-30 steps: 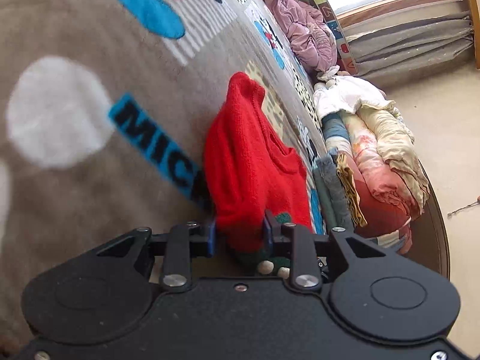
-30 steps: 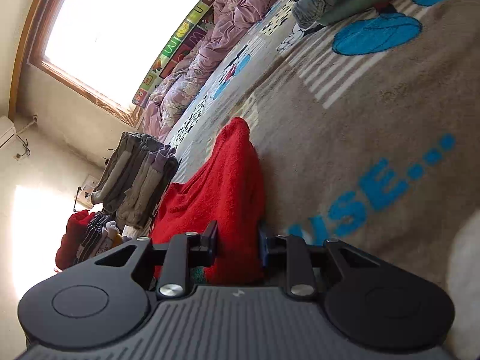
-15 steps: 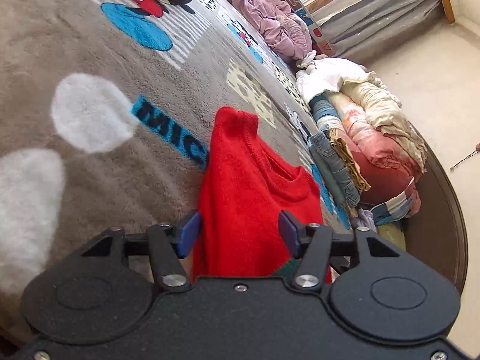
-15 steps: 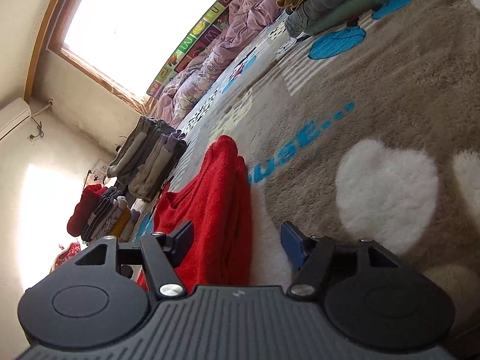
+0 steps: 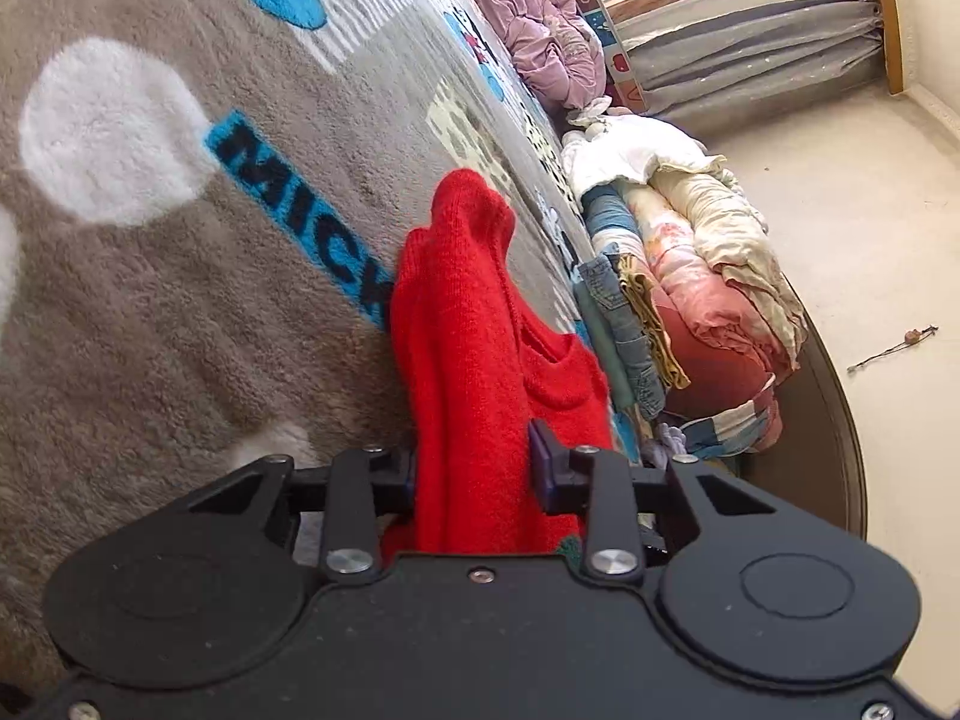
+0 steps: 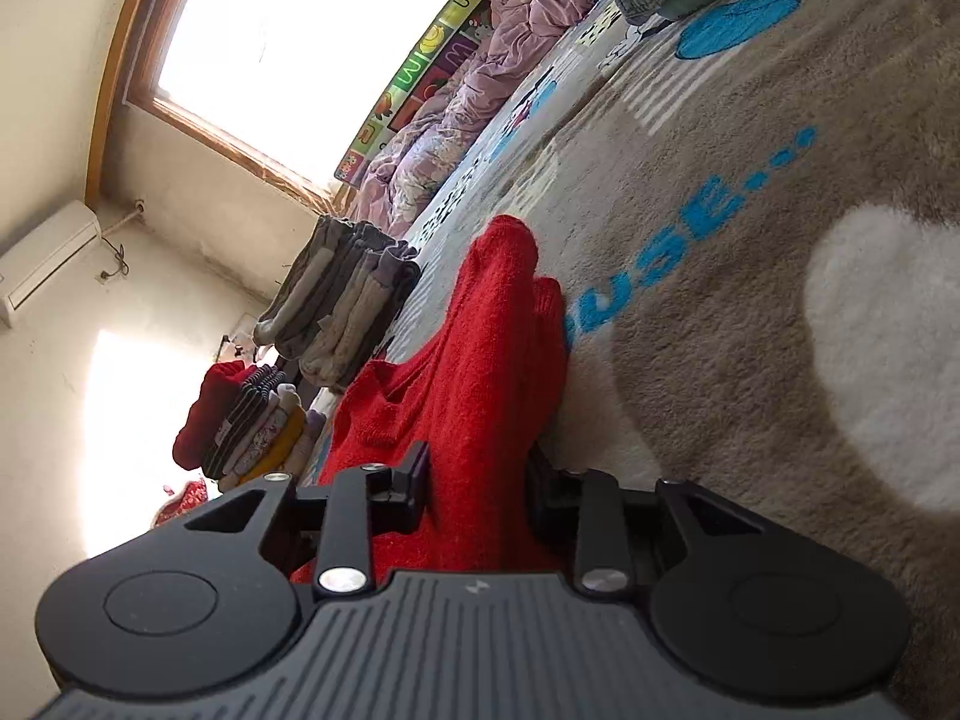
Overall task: Fold clothes
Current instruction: 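Carry the sweater with both grippers onto the folded jeans stack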
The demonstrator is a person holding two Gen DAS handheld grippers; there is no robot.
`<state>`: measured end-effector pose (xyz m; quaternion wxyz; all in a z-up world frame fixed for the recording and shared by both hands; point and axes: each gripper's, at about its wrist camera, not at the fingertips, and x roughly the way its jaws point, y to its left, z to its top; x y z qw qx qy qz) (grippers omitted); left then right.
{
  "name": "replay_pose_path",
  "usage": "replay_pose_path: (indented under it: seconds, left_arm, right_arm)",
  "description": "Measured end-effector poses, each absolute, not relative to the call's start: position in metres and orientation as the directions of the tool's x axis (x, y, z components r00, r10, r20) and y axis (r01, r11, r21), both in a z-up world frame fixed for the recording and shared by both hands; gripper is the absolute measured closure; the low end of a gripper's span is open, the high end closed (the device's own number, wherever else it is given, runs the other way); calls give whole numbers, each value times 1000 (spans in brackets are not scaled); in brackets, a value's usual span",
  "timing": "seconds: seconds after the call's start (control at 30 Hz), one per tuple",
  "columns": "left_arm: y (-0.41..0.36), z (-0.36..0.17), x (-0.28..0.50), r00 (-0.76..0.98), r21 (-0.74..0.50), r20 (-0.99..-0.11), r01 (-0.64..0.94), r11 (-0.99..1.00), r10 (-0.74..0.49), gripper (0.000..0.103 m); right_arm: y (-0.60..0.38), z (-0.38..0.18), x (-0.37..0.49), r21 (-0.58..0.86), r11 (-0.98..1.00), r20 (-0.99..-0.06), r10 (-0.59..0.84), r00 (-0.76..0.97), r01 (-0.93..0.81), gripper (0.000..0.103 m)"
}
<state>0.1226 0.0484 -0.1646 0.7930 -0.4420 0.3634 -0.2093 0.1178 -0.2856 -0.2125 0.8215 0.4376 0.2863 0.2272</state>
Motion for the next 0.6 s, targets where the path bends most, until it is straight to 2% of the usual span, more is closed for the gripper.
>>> replay_pose_path:
  seconds: [0.17, 0.37, 0.6]
  left_arm:
    - [25, -137, 132, 622, -881, -312, 94, 464, -718, 72]
    - [-37, -110, 182, 547, -907, -221, 189, 376, -807, 72]
    - [-131, -75, 292, 426, -907, -179, 279, 317, -887, 72]
  right_arm:
    - [-310, -195, 101, 893, 427, -160, 598, 785, -143, 71]
    - [-367, -151, 99, 887, 423, -57, 500, 864, -186, 72]
    - [-450, -118, 139, 889, 420, 27, 353, 935, -184, 71]
